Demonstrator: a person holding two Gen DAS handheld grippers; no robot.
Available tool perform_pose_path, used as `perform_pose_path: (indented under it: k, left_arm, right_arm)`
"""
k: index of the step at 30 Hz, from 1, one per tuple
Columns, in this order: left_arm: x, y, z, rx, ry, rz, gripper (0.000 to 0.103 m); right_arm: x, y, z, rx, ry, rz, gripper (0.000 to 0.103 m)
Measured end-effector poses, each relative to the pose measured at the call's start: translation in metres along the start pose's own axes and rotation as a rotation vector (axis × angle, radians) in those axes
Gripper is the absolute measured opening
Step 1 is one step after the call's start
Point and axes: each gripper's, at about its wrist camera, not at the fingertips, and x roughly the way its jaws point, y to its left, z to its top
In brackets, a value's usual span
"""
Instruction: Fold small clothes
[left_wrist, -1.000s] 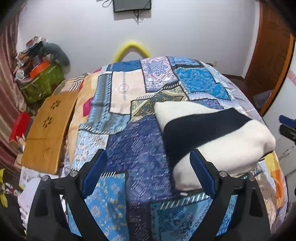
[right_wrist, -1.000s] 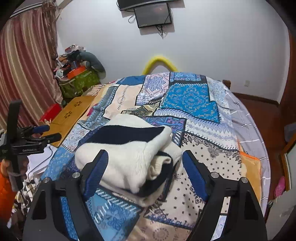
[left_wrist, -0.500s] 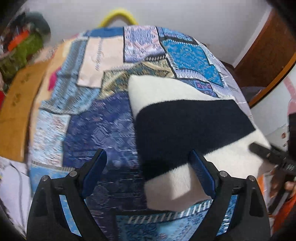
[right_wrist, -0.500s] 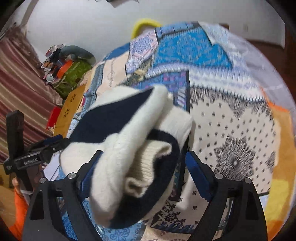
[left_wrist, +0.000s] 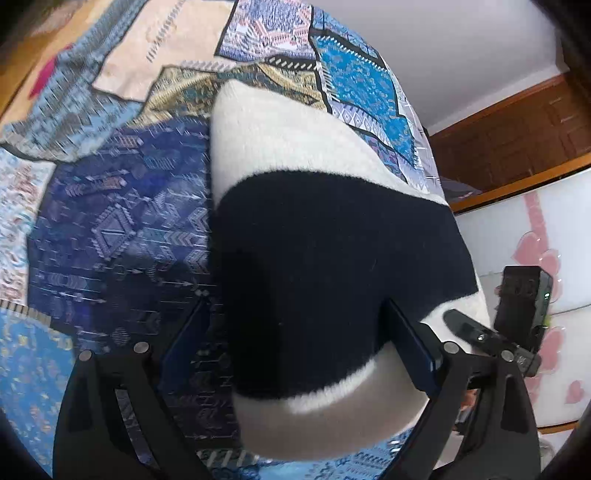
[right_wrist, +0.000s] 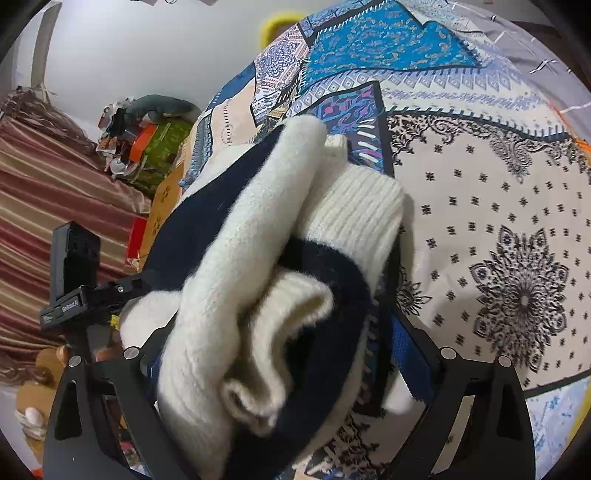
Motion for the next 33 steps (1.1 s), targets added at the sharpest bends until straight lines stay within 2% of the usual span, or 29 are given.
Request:
perform_pose_path:
  k: [4,9,12,14,20,24,33]
  left_arm:
    - [0.01,0.005,0.004,-0.036,0.038,-0.067,0.095]
    - [0.013,0.006,0.005,-0.06,0.04,-0.11,0.095]
    - [0.011,0.004,0.004,-0.062,0.034,-0.118,0.094]
    - [0.008,0.002,0.004,-0.057,0.026,-0.125,0.091]
    - [-0.013,-0.009,-0.003,-0.003,-0.016,-0.131,0.071]
    - [-0.035,-0.021,-0.007,0.055,-0.064,-0.118,0.065]
    - [-0.105,-0.032,-0.018,0.127,-0.203,-0.111,0.064]
  right_arm:
    - [0.005,-0.003,0.001,0.024,0.014,0.031,0.094]
    - [0.005,0.002,0.001,0.012,0.003,0.04,0.082]
    - [0.003,0.004,0.003,-0.001,0.004,0.039,0.071]
    - [-0.001,0.008,0.003,-0.018,-0.007,0.031,0.061]
    - [-0.009,0.028,0.003,-0.106,-0.05,-0.022,0.048]
    - [-0.016,0.043,0.005,-0.157,-0.078,-0.03,0.045]
    - [-0.037,0.089,0.011,-0.24,-0.15,0.019,0.044]
